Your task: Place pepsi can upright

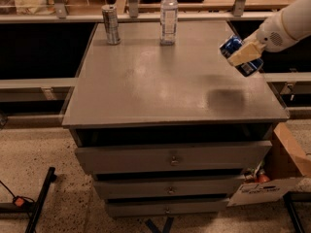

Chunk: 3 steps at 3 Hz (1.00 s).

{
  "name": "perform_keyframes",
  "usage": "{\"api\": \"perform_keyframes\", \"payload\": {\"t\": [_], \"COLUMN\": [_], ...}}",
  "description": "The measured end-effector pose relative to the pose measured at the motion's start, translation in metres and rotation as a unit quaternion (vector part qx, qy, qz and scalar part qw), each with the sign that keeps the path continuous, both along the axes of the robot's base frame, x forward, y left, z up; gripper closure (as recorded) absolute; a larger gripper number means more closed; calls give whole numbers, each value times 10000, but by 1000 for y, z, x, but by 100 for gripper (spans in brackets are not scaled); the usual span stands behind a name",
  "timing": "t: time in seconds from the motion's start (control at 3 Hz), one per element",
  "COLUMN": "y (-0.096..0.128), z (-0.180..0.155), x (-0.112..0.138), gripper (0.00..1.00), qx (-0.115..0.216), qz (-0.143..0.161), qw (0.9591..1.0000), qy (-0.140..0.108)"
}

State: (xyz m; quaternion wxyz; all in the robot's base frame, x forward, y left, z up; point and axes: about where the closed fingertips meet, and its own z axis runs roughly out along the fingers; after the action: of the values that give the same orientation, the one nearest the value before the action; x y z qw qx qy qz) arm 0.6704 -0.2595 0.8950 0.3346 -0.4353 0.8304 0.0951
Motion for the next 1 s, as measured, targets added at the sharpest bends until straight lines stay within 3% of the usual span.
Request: {"api": "perform_keyframes", "payload": {"t": [0.33,0.67,1.0], "y": [7,7,9], "z": [19,19,18], "x": [-6,-6,-9], "gripper": [100,100,100], "qx": [638,639,922], "qz": [70,70,196], "qw": [9979,9979,9955], "qy": [-110,-109,-37]}}
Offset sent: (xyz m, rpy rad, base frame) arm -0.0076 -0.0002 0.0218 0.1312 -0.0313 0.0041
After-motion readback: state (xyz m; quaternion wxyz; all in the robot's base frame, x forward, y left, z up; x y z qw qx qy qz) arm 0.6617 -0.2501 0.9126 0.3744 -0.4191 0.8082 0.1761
